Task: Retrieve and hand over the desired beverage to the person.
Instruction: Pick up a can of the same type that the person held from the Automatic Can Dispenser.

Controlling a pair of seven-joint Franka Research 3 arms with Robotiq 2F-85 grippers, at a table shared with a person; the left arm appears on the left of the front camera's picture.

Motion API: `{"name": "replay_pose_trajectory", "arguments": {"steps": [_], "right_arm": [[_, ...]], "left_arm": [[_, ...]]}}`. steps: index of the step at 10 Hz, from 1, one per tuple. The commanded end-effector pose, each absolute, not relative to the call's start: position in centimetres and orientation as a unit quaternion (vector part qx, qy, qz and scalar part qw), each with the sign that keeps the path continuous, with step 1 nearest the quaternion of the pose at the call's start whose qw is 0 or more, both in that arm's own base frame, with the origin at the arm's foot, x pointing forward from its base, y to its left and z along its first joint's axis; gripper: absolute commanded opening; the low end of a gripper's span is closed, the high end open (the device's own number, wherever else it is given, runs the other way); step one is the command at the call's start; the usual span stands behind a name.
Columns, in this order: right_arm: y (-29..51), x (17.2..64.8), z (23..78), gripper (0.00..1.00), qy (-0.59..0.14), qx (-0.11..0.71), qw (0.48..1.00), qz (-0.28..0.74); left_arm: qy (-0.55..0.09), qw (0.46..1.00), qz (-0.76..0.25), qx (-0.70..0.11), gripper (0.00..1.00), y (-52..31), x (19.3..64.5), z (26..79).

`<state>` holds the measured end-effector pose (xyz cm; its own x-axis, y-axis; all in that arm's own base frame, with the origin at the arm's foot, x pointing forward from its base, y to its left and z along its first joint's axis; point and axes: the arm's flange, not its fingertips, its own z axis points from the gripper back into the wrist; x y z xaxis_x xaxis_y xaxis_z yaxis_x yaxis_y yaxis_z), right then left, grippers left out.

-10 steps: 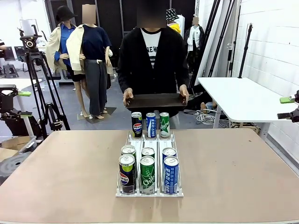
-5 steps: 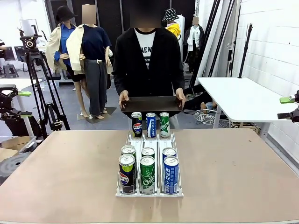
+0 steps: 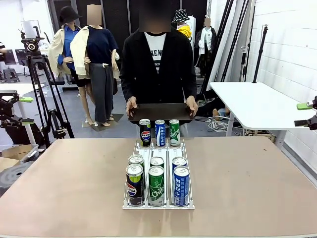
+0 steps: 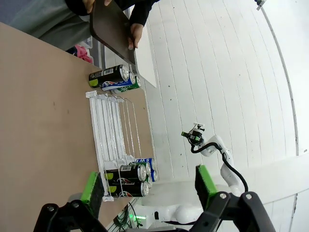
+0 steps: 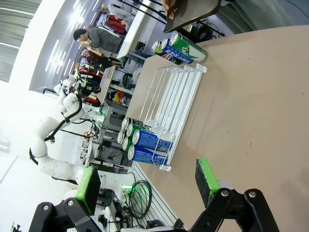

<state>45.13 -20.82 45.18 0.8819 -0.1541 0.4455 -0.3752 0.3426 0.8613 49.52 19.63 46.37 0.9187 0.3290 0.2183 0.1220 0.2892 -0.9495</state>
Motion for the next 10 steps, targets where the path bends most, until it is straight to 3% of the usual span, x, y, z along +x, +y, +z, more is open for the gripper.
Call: {"name": "replay_pose_trajectory", "arguments": {"steps": [1,10], "right_arm": [[-20.67,45.17,45.16,1.0,-0.233,0.569,0.786,0.071],[-20.67,45.17,45.16,1.0,-0.233,0.569,0.786,0.071]], "left_arm": [[-0.19,0.78,0.067,-0.592,1.0,19.62,49.5,46.46],[-0.19,0.78,0.067,-0.592,1.0,19.62,49.5,46.46]]}}
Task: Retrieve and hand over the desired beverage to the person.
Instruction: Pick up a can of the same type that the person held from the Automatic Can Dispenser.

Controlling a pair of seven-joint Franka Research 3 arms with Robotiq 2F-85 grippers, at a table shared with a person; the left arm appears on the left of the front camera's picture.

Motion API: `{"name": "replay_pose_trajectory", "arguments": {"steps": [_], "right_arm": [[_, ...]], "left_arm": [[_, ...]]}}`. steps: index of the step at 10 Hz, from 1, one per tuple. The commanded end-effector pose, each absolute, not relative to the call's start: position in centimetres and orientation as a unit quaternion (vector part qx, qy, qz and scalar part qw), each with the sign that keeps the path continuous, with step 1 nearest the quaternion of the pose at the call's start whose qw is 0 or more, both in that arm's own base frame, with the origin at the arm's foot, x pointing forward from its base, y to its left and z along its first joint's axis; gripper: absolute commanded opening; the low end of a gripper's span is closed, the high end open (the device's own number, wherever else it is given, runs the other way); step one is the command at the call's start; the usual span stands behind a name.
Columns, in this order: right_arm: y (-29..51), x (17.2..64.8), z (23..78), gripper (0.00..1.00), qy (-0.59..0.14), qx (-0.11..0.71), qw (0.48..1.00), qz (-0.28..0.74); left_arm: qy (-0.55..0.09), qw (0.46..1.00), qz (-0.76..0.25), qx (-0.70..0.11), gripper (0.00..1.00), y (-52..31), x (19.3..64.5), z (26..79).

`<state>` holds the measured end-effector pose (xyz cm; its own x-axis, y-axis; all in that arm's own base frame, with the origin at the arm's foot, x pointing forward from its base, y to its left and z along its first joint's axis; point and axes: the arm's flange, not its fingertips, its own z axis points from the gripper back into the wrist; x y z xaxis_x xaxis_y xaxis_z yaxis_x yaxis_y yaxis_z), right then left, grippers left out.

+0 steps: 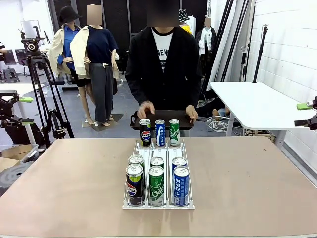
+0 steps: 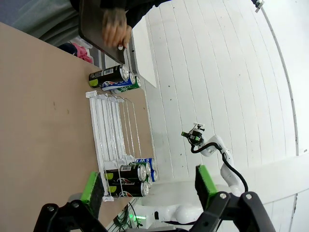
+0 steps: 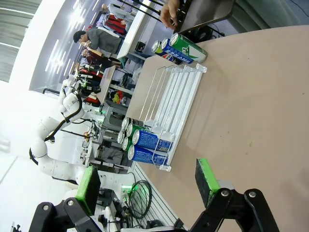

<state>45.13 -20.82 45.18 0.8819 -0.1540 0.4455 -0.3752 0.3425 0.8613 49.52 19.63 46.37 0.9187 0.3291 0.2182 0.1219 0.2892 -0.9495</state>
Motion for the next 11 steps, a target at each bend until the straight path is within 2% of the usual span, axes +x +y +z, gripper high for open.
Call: {"name": "replay_pose_trajectory", "arguments": {"steps": [1,11], "right_arm": [[-20.67,45.17,45.16,1.0,-0.233,0.569,0.786,0.071],[-20.67,45.17,45.16,1.0,-0.233,0.569,0.786,0.071]], "left_arm": [[-0.19,0.78,0.067,-0.592,1.0,19.62,49.5,46.46],[-0.19,0.78,0.067,-0.592,1.0,19.62,49.5,46.46]]}}
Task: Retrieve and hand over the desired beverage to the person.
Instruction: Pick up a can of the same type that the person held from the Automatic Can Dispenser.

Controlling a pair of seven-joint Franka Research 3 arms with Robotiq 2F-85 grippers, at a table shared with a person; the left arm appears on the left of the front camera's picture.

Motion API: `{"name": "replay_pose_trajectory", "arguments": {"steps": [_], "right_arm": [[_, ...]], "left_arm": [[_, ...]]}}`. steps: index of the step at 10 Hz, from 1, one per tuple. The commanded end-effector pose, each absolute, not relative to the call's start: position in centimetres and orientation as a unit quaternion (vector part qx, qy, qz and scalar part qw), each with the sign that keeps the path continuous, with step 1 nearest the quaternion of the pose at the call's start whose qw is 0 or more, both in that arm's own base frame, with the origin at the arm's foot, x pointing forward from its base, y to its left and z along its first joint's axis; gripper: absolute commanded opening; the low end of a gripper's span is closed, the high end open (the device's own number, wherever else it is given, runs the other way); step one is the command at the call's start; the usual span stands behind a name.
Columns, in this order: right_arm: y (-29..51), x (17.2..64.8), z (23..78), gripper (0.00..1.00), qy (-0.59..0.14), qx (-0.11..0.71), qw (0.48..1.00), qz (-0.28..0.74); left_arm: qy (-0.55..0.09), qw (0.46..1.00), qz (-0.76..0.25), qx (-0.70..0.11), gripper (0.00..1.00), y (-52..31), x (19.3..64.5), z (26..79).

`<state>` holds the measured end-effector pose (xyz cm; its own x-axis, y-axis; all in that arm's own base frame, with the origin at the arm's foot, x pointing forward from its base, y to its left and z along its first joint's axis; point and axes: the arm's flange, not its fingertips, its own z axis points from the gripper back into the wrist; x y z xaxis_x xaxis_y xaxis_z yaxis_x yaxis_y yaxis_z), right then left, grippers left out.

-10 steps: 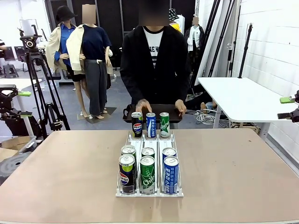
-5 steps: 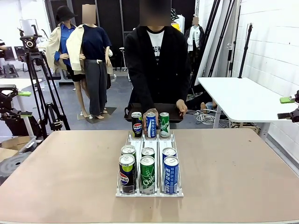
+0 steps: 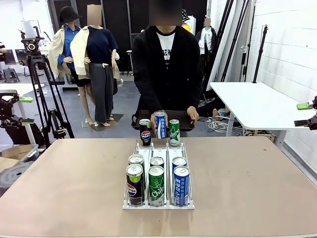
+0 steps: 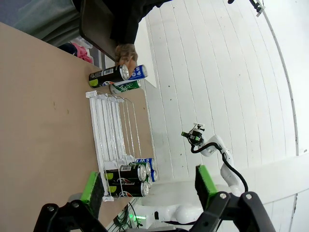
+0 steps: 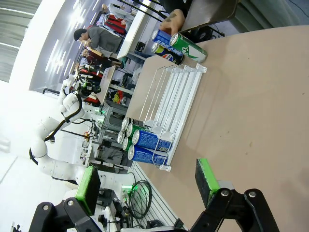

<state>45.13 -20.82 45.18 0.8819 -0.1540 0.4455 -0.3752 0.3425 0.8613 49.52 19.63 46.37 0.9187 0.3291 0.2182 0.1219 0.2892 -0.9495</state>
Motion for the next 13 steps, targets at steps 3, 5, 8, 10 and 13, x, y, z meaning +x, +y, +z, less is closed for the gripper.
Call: {"name": "replay_pose_trajectory", "arguments": {"steps": [3,5,8,10,13], "right_arm": [[-20.67,45.17,45.16,1.0,-0.233,0.569,0.786,0.071],[-20.67,45.17,45.16,1.0,-0.233,0.569,0.786,0.071],[-20.67,45.17,45.16,1.0,-0.233,0.569,0.786,0.071],[-20.67,45.17,45.16,1.0,-0.233,0.569,0.786,0.071],[-20.67,45.17,45.16,1.0,-0.233,0.569,0.786,0.071]], "left_arm": [[-0.19,0.78,0.067,-0.592,1.0,19.62,49.5,46.46],[-0.19,0.78,0.067,-0.592,1.0,19.62,49.5,46.46],[-0.19,0.78,0.067,-0.592,1.0,19.62,49.5,46.46],[-0.19,0.78,0.067,-0.592,1.0,19.62,49.5,46.46],[-0.19,0.78,0.067,-0.592,1.0,19.62,49.5,46.46]]}}
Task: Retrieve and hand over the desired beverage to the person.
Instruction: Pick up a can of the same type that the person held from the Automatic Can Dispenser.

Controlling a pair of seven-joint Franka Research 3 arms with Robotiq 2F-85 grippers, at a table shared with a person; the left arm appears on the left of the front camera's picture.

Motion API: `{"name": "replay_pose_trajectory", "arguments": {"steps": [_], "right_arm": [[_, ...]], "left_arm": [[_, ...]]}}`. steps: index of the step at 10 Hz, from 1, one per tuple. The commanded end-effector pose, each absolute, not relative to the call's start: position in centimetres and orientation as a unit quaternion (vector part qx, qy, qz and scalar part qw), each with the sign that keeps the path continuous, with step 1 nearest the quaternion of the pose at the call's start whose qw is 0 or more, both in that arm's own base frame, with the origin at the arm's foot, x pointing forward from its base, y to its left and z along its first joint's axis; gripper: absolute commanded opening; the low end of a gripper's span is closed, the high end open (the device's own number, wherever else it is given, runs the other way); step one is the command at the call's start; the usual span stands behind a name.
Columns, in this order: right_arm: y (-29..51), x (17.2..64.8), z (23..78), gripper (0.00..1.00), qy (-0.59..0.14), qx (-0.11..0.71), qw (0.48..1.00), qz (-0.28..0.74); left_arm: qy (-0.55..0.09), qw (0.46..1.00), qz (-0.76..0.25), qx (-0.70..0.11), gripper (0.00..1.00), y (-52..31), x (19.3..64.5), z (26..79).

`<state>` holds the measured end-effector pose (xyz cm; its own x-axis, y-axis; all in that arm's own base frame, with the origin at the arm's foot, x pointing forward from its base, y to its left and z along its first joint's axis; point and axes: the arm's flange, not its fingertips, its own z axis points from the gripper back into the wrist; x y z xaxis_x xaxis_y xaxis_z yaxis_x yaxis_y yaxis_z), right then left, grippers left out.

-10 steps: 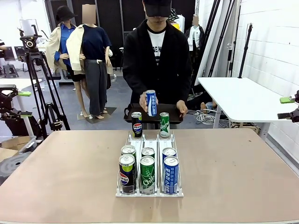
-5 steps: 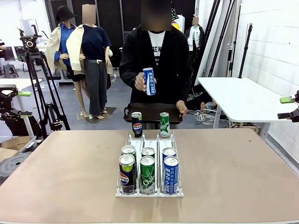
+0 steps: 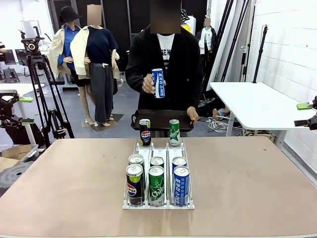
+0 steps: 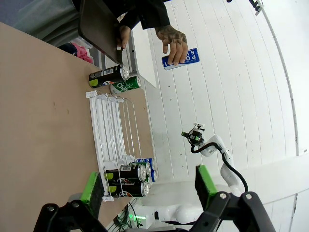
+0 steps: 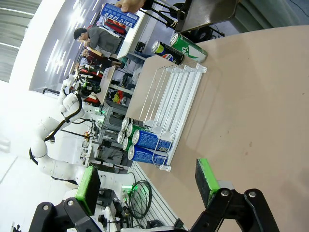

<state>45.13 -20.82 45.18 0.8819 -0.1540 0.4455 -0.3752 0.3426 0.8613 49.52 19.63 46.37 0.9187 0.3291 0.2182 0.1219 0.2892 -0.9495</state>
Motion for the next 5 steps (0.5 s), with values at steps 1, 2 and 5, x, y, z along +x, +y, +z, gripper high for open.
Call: {"name": "replay_pose_trajectory", "arguments": {"steps": [1,2,5], "right_arm": [[-20.67,45.17,45.16,1.0,-0.233,0.569,0.786,0.071],[-20.67,45.17,45.16,1.0,-0.233,0.569,0.786,0.071],[-20.67,45.17,45.16,1.0,-0.233,0.569,0.786,0.071]], "left_arm": [[-0.19,0.78,0.067,-0.592,1.0,19.62,49.5,46.46],[-0.19,0.78,0.067,-0.592,1.0,19.62,49.5,46.46],[-0.19,0.78,0.067,-0.592,1.0,19.62,49.5,46.46]]}}
